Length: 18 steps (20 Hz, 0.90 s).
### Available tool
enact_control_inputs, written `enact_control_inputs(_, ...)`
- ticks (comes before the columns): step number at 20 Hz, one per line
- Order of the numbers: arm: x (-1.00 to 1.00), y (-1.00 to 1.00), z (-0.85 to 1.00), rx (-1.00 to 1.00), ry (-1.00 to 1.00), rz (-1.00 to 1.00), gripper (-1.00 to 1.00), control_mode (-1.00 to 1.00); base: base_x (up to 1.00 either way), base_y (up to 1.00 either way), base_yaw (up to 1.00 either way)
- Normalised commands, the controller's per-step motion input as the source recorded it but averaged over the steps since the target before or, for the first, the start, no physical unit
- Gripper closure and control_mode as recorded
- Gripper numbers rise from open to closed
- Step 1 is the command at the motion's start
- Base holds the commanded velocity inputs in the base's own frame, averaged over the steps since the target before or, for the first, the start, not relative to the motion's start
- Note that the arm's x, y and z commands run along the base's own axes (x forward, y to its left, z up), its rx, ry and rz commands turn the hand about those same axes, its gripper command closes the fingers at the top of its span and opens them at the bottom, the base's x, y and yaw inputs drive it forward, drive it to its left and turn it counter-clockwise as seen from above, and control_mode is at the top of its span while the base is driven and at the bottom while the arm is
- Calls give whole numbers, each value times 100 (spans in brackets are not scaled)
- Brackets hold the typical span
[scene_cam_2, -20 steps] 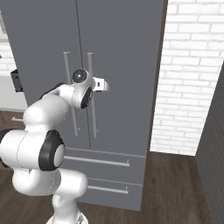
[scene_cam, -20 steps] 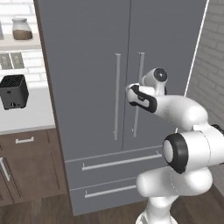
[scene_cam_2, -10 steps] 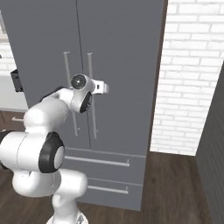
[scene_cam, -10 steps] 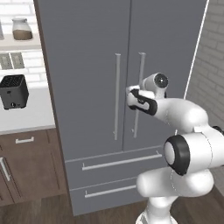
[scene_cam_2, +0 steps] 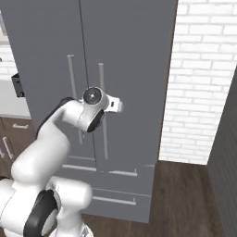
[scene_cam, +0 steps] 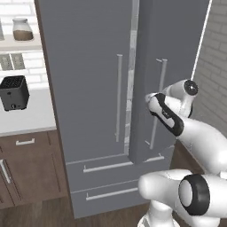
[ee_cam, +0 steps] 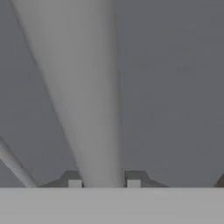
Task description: Take the strawberry from the fridge and place it on top of the pancake, located on the dining counter.
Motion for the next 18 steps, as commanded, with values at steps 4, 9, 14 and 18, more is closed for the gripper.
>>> enact_control_inputs(4,-100,-100,0,20,3,-3,100,-100,0,0,0)
enact_control_inputs(9,-100,-100,20,18,14,-4,-100,-100,0,0,0)
enact_control_inputs(14,-100,-12,62,-7,15,-7,-100,-100,0,0,0)
enact_control_inputs(18,-93,90,38,-41,10,0,-100,-100,0,0,0)
